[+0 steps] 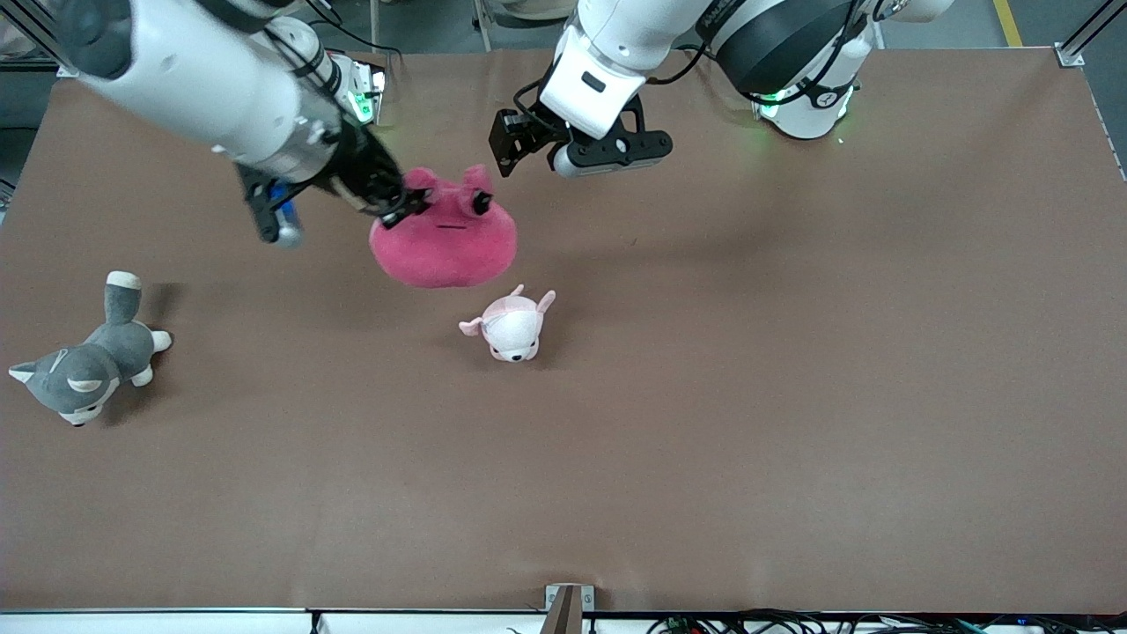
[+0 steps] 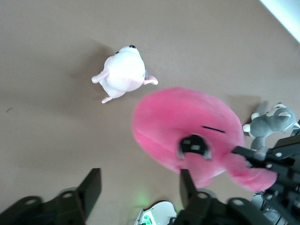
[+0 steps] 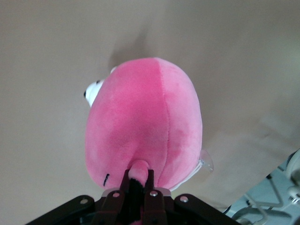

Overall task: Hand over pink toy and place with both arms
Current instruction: 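Carry the pink plush with the right gripper while the left gripper withdraws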

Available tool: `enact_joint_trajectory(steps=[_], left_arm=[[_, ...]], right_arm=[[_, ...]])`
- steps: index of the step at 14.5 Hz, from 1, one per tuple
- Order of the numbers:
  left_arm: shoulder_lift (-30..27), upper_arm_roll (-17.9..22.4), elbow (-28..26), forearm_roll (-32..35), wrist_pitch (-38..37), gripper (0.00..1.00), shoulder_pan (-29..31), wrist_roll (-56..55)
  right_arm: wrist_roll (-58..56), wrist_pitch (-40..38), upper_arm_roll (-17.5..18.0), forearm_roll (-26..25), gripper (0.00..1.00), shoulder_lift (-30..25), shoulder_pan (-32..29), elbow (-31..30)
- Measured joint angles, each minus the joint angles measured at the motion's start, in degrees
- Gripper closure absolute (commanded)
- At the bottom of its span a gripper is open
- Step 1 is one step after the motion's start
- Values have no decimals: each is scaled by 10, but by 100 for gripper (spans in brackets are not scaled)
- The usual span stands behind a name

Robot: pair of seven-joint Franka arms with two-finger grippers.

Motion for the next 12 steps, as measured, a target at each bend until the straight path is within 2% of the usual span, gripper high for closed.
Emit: enact_joint_trajectory(steps=[2, 5, 10, 12], left_arm=[[-18, 13, 4, 28, -31, 0, 12, 11], [-51, 19, 6, 70, -108, 0, 58, 74], [-102, 23, 7, 75, -244, 0, 197, 298], [-111, 24, 7, 75, -274, 0, 251, 382]], right_arm=[[-81, -8, -2, 0, 99, 0, -49, -22], [-196, 10, -5, -1, 99, 2, -111, -89], [-311, 102, -5, -2, 99, 5, -146, -223], [-344, 123, -5, -2, 99, 5, -155, -260]])
